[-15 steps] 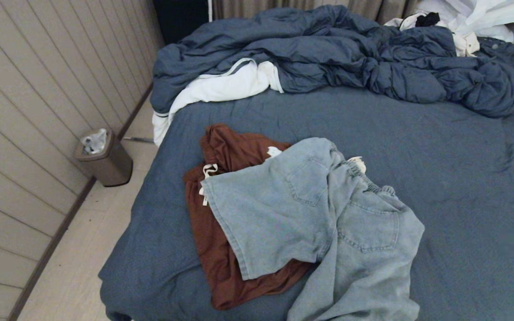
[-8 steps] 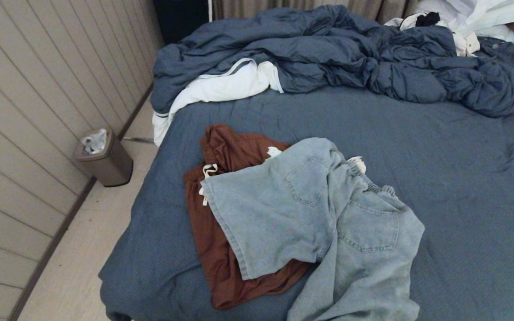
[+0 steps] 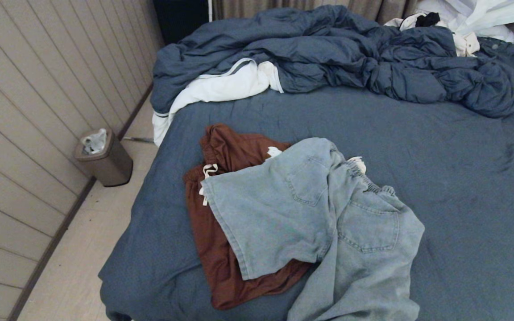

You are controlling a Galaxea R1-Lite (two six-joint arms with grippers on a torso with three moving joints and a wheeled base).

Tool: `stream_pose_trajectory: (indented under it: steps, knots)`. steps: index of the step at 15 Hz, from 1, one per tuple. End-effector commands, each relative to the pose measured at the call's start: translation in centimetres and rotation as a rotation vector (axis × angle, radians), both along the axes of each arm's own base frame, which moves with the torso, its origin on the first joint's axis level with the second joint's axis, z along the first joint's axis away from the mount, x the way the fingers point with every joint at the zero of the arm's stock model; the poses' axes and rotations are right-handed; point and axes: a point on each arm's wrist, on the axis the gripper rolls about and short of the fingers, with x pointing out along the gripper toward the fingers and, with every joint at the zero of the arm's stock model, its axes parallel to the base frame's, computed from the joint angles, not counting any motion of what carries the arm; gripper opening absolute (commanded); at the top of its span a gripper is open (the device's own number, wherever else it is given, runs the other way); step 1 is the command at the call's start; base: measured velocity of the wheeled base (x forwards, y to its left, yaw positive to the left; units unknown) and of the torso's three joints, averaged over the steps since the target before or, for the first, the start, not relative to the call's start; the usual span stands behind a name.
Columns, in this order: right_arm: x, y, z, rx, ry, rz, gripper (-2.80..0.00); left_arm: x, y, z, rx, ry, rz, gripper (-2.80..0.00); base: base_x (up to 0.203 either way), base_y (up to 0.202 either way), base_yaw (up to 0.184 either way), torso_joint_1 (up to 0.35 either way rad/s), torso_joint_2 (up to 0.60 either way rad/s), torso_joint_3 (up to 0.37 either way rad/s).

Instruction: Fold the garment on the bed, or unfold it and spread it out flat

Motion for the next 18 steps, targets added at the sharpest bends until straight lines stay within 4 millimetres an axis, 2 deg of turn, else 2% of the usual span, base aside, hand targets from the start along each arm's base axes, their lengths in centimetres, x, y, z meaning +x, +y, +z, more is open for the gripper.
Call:
stream_pose_trajectory:
  steps: [1, 3, 5, 8, 11, 13, 15, 16, 18]
  knots:
    - [-0.5, 0.1, -0.1, -0.009, -0.039, -0.017, -2.80, -0.3, 0.1, -0.9, 0.001, -0.002, -0.003, -2.80, 0.000, 0.000, 0.000, 0.000, 0.00, 0.000]
    - [-1.9, 0.2, -0.6, -0.002, -0.172, 0.093, -2.80, -0.1, 0.2, -1.6, 0.026, 0.001, 0.073, -2.80, 0.000, 0.000, 0.000, 0.000, 0.00, 0.000]
    - [-2.5, 0.4, -1.0, -0.020, -0.231, 0.244, -2.80, 0.3, 0.2, -2.5, 0.073, -0.046, 0.081, -2.80, 0.000, 0.000, 0.000, 0.000, 0.00, 0.000]
    - [-1.7, 0.5, -2.4, -0.029, -0.205, 0.282, -2.80, 0.5, 0.2, -3.0, 0.121, -0.095, 0.089, -2.80, 0.000, 0.000, 0.000, 0.000, 0.00, 0.000]
    - [-1.4, 0.5, -2.4, -0.032, -0.240, 0.315, -2.80, 0.6, 0.3, -2.9, 0.122, -0.113, 0.177, -2.80, 0.000, 0.000, 0.000, 0.000, 0.00, 0.000]
    - [-0.6, 0.7, -2.1, -0.104, -0.366, 0.396, -2.80, 0.6, 0.3, -2.9, 0.115, -0.126, 0.153, -2.80, 0.000, 0.000, 0.000, 0.000, 0.00, 0.000]
    - [-0.2, 0.9, -1.9, -0.193, -0.472, 0.475, -2.80, 0.4, 0.0, -3.8, 0.149, -0.048, 0.002, -2.80, 0.000, 0.000, 0.000, 0.000, 0.00, 0.000]
    - [-0.1, 0.9, -2.4, -0.198, -0.441, 0.499, -2.80, 0.3, 0.0, -4.3, 0.232, -0.006, -0.031, -2.80, 0.000, 0.000, 0.000, 0.000, 0.00, 0.000]
    - [-0.1, 0.9, -2.5, -0.199, -0.429, 0.506, -2.80, 0.3, -0.1, -4.4, 0.256, -0.001, -0.049, -2.80, 0.000, 0.000, 0.000, 0.000, 0.00, 0.000]
